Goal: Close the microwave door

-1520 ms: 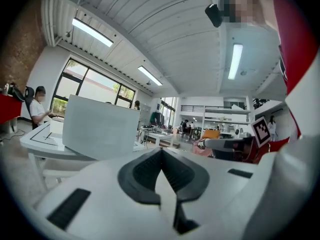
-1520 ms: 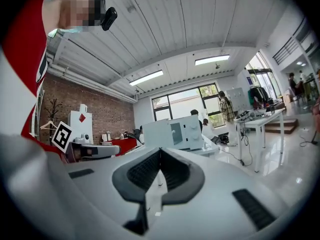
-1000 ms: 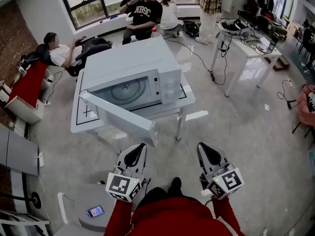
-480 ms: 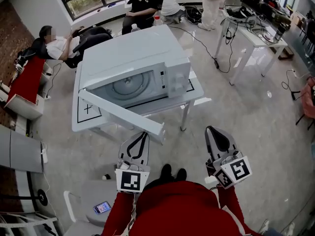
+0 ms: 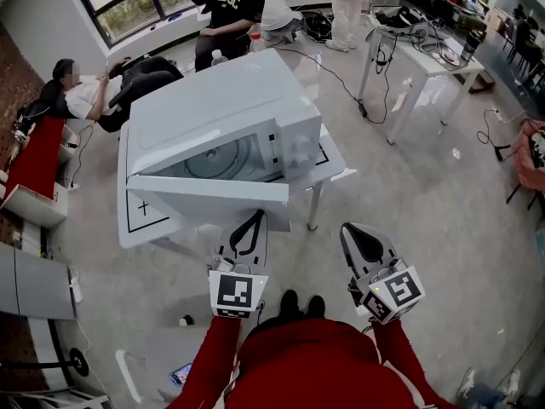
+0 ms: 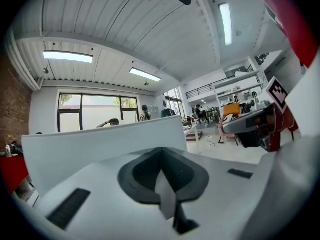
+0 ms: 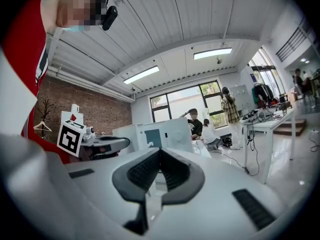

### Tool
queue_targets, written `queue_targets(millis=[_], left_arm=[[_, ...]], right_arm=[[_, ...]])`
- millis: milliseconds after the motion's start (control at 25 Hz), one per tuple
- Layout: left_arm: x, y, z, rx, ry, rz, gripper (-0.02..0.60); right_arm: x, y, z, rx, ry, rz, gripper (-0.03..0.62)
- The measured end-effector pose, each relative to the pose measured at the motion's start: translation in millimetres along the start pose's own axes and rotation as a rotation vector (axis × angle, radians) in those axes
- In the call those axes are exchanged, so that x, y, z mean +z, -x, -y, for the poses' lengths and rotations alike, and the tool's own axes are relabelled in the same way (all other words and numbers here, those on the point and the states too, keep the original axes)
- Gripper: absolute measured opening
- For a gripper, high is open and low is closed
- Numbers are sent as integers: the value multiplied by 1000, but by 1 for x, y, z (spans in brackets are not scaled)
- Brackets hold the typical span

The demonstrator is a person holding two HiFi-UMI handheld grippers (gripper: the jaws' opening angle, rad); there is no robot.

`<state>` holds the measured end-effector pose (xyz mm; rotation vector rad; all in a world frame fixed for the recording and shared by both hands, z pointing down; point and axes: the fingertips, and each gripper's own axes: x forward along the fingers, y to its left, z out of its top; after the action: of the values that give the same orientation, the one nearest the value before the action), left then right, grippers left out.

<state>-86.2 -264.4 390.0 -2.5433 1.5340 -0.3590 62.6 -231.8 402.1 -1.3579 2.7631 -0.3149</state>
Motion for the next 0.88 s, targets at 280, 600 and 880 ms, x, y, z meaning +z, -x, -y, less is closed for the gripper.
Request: queue_targets(millis=[280,600,880], left_arm=[[-6,-42,-21,13,9,-11,9],[-19,-72,-52,79,17,-85,9],[-20,-82,-67,98,64,-85,9]], right_arm=[[-1,-13,-2,-2,11,-5,11],[0,-22,6,-32,-1,-10,11],[0,-29,14,-41,-12,-17,11]])
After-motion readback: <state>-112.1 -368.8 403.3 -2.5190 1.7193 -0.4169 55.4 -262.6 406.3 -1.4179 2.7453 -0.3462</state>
